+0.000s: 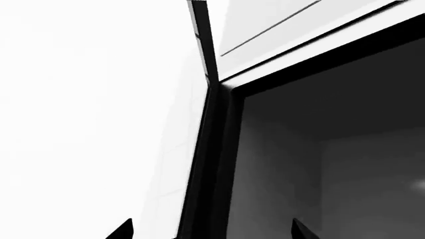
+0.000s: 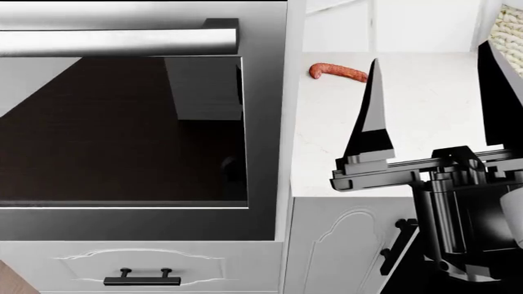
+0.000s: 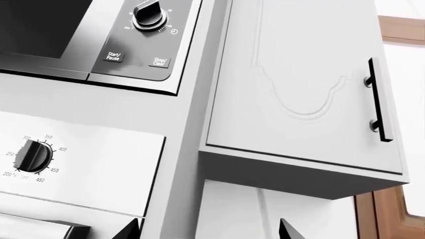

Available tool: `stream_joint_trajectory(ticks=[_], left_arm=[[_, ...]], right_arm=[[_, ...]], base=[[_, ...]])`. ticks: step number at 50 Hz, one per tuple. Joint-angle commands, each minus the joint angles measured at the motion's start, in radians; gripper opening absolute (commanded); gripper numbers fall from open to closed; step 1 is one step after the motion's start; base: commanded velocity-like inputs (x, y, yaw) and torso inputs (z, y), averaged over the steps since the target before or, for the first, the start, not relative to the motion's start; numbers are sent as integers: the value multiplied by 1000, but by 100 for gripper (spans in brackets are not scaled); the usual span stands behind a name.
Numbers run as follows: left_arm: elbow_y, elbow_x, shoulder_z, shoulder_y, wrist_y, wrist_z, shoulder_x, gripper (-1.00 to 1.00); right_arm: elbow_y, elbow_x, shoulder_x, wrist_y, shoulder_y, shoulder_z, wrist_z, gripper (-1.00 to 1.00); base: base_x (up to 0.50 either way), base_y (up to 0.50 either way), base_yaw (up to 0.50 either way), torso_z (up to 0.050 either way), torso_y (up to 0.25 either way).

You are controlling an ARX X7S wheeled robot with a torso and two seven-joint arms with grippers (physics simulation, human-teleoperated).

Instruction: Open the microwave door

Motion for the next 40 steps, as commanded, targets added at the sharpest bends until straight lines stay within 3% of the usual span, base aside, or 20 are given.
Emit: stream_joint_trajectory(ticks=[1,20,40], left_arm=[[-33,45,19,3,-16,3,-81,100],[41,71,3,25,-103,11,-245,100],[44,181,83,-115,-167,100,-398,100]], right_arm=[[-8,6,11,6,1,4,8,100],[-13,23,26,21,14,9,22,100],[-22,31,31,42,40,-9,39,100]], base=[[0,0,0,0,0],[0,0,0,0,0],[0,0,0,0,0]])
